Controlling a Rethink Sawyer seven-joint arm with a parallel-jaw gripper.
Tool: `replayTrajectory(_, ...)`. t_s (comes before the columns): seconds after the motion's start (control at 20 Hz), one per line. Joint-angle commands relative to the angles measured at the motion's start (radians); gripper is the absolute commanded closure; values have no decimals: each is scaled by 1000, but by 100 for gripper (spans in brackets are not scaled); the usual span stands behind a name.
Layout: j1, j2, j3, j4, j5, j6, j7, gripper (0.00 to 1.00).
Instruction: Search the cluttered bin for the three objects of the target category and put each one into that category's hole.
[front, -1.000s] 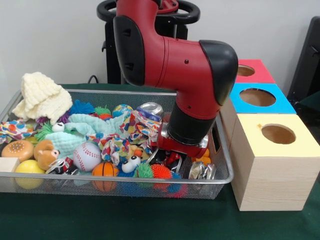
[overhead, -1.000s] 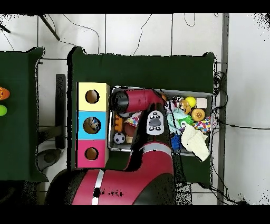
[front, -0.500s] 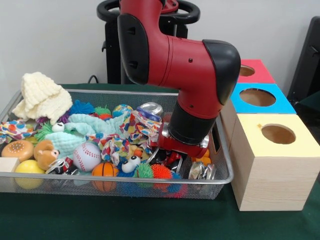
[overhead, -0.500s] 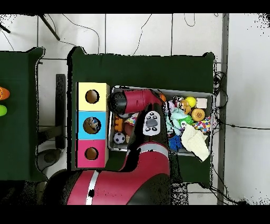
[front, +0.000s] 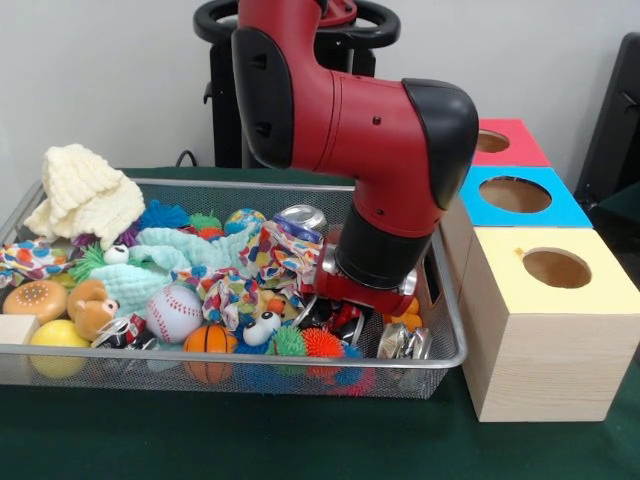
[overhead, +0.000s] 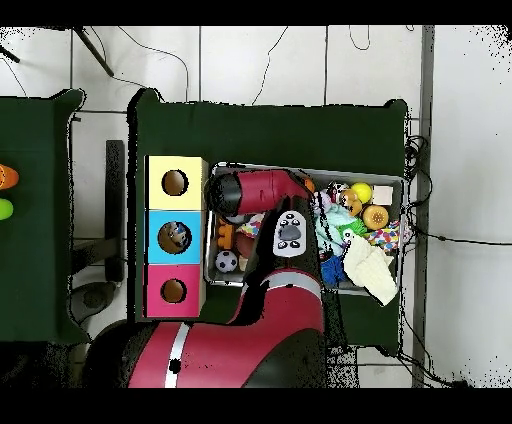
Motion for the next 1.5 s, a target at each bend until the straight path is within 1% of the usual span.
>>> replayTrajectory(0.05, -110, 240, 73, 16, -56, -450, 153, 0)
replayTrajectory(0.25, -130, 218, 99, 35, -37, -387, 120, 0)
replayTrajectory(0.4, -114, 205, 85, 27, -45, -350, 111, 0)
replayTrajectory(0.5, -115, 194, 89, 27, -30, -297, 102, 0)
replayTrajectory(0.65, -109, 177, 84, 24, -31, -252, 85, 0)
replayTrajectory(0.75, -120, 170, 98, 23, -22, -221, 63, 0)
replayTrajectory(0.8, -129, 166, 107, 31, -17, -221, 57, 0)
replayTrajectory(1.0, -77, 157, 58, 26, -26, -234, 120, 0)
replayTrajectory(1.1, -71, 153, 56, 33, -16, -234, 139, 0)
replayTrajectory(1.3, -72, 127, 57, 66, -1, -239, 161, 0)
replayTrajectory(1.5, -89, 108, 66, 97, -7, -244, 141, 0)
